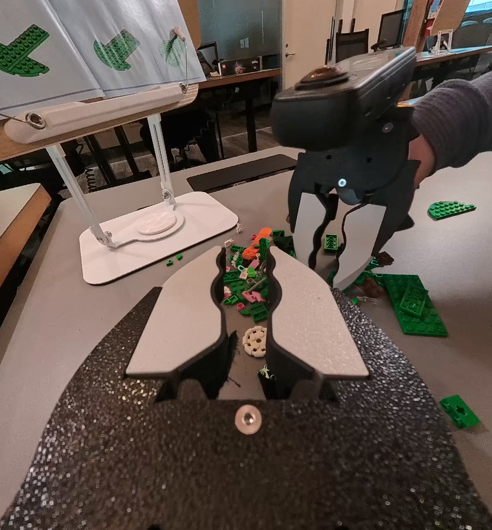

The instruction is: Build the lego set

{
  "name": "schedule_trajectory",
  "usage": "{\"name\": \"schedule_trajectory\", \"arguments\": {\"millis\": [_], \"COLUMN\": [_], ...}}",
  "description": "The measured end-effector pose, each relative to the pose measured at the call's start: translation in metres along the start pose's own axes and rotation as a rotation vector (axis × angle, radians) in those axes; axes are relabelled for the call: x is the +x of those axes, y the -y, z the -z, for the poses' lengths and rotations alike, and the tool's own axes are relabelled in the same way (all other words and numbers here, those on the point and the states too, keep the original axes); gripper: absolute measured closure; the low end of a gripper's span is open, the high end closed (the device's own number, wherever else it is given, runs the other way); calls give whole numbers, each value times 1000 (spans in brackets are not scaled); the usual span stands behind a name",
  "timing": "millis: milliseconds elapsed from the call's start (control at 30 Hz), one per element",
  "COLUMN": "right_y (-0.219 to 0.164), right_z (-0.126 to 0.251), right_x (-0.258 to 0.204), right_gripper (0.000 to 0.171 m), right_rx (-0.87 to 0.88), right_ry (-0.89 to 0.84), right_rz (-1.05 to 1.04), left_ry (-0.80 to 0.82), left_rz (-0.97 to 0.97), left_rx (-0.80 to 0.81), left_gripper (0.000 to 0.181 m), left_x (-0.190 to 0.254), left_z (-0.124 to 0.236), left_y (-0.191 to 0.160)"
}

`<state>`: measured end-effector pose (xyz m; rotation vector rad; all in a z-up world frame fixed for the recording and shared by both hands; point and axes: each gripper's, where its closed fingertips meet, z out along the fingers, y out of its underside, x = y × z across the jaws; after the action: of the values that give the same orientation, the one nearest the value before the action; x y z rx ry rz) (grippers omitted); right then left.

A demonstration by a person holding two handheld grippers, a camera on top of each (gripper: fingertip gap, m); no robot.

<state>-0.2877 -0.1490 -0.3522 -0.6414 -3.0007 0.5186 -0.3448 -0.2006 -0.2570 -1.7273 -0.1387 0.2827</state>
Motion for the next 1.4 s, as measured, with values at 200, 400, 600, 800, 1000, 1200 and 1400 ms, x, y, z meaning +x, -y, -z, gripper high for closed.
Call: {"name": "schedule_trajectory", "arguments": {"millis": [200,400,600,800,1000,1200,1400], "right_y": [0,3,16,7,14,25,24], "right_z": [11,2,-3,-2,-4,-9,-7], "right_x": [-1,5,8,1,1,5,2], "right_gripper": [169,135,122,131,128,124,146], "right_rx": [18,39,36,-73,-46,-2,-11], "right_ry": [-59,-77,-106,-77,-91,-80,-104], "right_rz": [43,-110,-177,-184,-168,-226,-147], "left_ry": [-2,0,-2,-1,-3,-2,-1], "left_rz": [3,7,5,8,5,10,9], "left_rx": [4,2,1,4,4,11,11], "left_gripper": [156,156,156,156,156,156,156], "left_x": [0,-1,0,-1,0,-1,-1], "left_z": [0,0,0,1,0,1,1], "left_y": [1,0,0,1,1,2,2]}}
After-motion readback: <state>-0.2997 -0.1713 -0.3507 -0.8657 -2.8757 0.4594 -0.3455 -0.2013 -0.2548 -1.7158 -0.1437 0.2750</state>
